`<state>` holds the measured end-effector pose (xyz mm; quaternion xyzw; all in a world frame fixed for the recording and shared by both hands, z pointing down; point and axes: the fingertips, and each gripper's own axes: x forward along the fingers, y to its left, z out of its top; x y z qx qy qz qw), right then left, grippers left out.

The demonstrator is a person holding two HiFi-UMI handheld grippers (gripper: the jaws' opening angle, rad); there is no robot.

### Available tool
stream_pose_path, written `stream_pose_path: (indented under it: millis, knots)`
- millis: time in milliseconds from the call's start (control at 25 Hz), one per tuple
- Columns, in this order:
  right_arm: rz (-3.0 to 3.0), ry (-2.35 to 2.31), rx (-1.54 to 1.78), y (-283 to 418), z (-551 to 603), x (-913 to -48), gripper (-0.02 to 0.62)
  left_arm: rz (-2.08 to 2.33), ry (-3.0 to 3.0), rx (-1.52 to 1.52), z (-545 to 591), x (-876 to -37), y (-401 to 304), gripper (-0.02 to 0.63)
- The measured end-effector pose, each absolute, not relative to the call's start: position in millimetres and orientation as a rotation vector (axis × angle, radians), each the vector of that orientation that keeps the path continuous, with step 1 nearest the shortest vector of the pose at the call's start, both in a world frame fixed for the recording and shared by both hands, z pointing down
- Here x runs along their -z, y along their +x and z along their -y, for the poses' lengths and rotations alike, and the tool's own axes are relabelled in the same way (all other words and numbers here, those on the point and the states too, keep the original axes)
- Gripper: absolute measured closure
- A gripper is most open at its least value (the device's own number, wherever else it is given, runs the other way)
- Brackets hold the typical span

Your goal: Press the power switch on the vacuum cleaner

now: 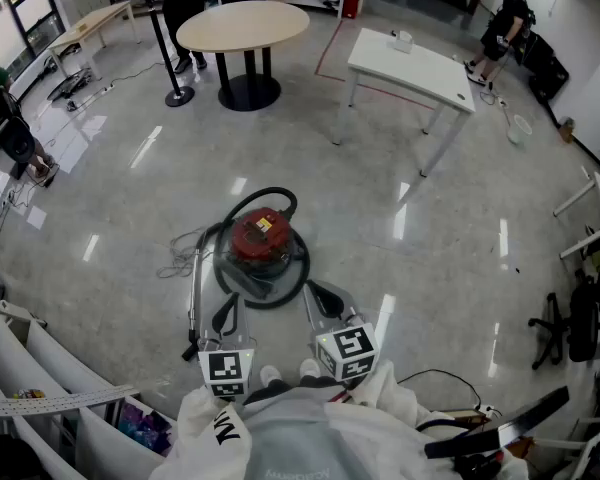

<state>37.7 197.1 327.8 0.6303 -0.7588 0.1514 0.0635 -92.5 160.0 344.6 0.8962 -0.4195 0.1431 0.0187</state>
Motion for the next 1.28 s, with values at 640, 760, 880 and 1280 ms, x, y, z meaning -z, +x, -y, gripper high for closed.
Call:
stream_pose_path:
  millis: [640, 760, 880, 1280]
  knots:
    - [2.328, 1.942, -0.501, 66, -213, -330, 0.595, 1.312, 2.781, -0.483, -173, -348, -70, 0.606]
    - [2.340, 1.936, -0.509, 73, -215, -332, 0.595, 1.328, 2.775, -0.491, -177, -348, -64, 0.606]
    - [2.346, 1.940, -0.510, 84, -217, -334, 0.595, 1.352, 2.774, -0.487, -179, -346, -59, 0.606]
    - [2.354, 1.947, -0.519, 100, -224, -339, 0.595, 1.392, 2.761, -0.483, -189, -346, -53, 0.606]
